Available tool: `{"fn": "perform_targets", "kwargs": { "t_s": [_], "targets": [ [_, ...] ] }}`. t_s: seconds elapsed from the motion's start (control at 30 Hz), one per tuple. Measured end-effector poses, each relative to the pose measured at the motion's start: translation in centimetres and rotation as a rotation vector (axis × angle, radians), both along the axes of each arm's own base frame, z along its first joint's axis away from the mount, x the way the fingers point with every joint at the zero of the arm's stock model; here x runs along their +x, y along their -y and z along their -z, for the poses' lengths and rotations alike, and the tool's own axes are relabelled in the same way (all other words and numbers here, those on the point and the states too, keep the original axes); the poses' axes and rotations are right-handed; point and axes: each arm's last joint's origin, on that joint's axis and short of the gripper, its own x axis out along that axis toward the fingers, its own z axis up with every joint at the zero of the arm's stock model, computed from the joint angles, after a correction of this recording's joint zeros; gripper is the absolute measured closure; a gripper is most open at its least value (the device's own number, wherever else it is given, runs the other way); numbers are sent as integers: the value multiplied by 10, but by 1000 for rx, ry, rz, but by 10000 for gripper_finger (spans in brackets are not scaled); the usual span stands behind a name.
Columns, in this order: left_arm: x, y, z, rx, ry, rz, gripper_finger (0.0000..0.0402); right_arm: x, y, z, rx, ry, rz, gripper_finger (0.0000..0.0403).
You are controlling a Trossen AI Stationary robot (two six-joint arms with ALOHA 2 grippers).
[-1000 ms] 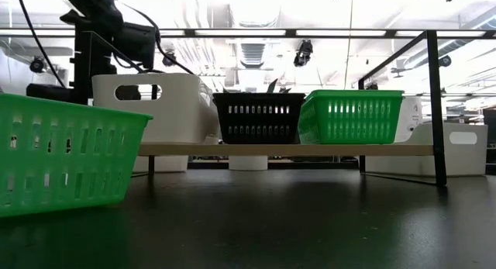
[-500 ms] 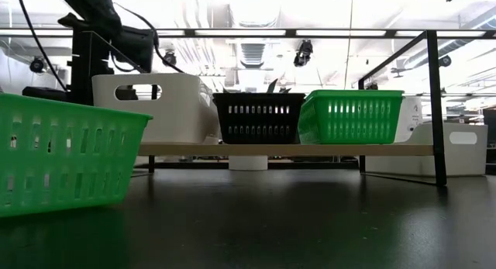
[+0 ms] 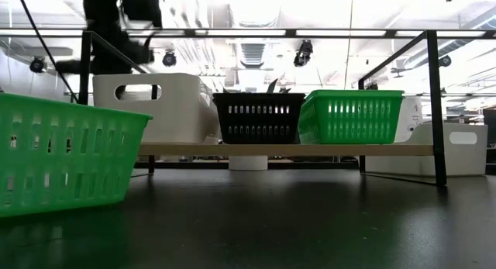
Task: Stack baskets on shelf by color
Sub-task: Stack the left white bin on top of the other white bin on the shelf
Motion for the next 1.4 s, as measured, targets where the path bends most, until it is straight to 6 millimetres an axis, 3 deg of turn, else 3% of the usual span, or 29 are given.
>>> {"fn": "perform_targets", "kwargs": {
  "t_s": [0.23, 0.43, 0.57, 0.67, 0.8, 0.9, 1.07, 1.23, 1.4],
  "targets": [
    [9, 7, -77, 82, 219, 44, 401, 1, -1, -2, 14, 23, -1, 394],
    [6, 25, -136, 168, 409, 118, 401, 1, -1, -2, 13, 24, -2, 394],
    [1, 38, -163, 182, 501, 196, 402, 1, -1, -2, 13, 24, -2, 394],
    [-1, 53, -178, 90, 590, 307, 401, 1, -1, -2, 11, 24, -4, 394],
    [6, 80, -186, -179, 688, 567, 401, 0, 0, -7, 13, 36, -9, 394],
    [9, 100, -188, -326, 713, 776, 401, -2, 1, -22, 46, 75, -15, 393],
    [10, 133, -188, -489, 714, 984, 401, -14, 5, -56, 123, 134, -110, 387],
    [17, 169, -178, -696, 640, 1183, 401, -28, 13, -98, 193, 241, -139, 350],
    [32, 207, -160, -686, 525, 1390, 401, -29, 13, -128, 184, 338, -184, 291]
  ]
}}
